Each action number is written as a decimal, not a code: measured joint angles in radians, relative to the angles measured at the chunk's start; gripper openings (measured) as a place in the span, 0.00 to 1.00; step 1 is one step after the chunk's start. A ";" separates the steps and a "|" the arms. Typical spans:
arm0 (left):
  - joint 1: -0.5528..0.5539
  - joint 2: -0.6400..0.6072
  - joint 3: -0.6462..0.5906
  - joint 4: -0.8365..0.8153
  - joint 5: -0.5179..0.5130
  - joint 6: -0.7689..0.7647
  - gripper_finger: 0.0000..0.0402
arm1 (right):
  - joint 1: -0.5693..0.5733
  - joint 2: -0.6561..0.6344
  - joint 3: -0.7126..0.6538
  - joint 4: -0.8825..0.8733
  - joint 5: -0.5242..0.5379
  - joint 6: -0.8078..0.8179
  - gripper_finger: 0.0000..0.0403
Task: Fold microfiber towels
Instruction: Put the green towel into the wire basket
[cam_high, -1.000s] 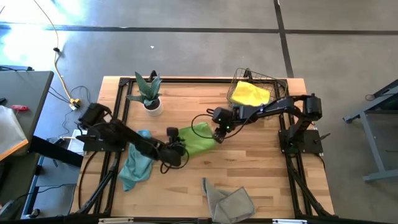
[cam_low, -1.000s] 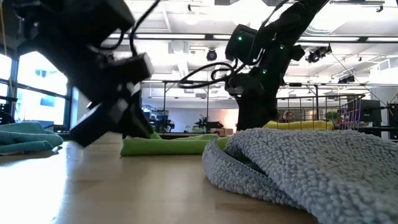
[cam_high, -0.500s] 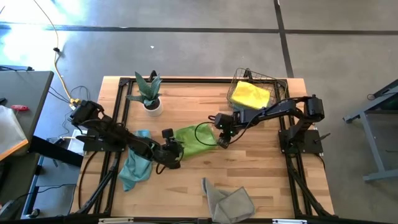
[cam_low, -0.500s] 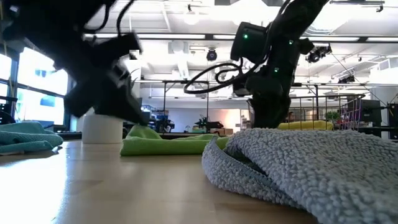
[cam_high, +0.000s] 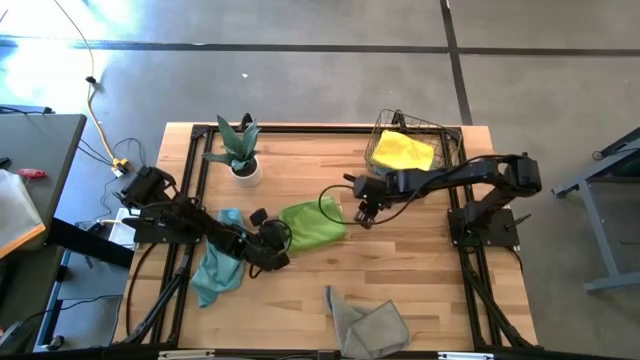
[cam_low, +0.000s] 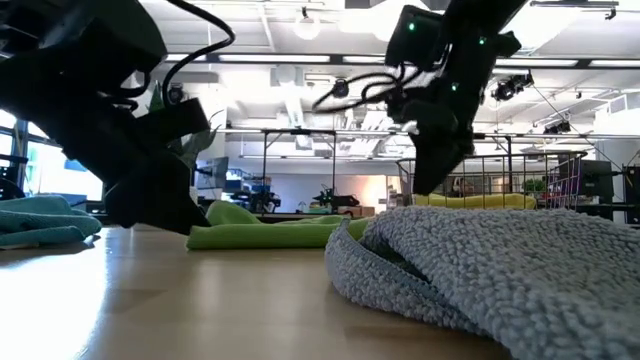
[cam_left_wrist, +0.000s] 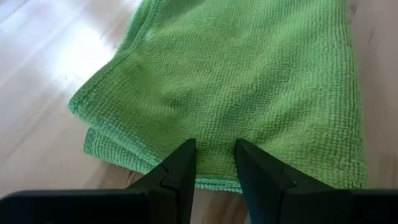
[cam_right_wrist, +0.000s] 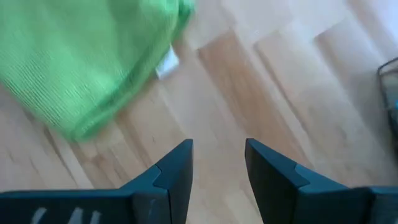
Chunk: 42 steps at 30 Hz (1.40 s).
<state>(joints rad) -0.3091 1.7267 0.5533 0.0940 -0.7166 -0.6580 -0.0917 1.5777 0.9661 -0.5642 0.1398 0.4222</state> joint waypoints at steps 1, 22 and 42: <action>-0.007 0.001 0.000 0.000 -0.007 0.000 0.26 | 0.000 -0.007 0.000 0.017 0.007 0.008 0.34; -0.047 -0.055 0.139 -0.022 -0.061 0.131 0.26 | -0.008 -0.007 0.000 0.243 -0.040 0.068 0.36; 0.007 0.105 0.142 -0.013 -0.024 0.006 0.26 | -0.022 0.184 0.001 0.409 -0.175 0.293 0.63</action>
<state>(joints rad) -0.3019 1.8317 0.6956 0.0810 -0.7404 -0.6521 -0.1136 1.7619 0.9667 -0.1549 -0.0355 0.7153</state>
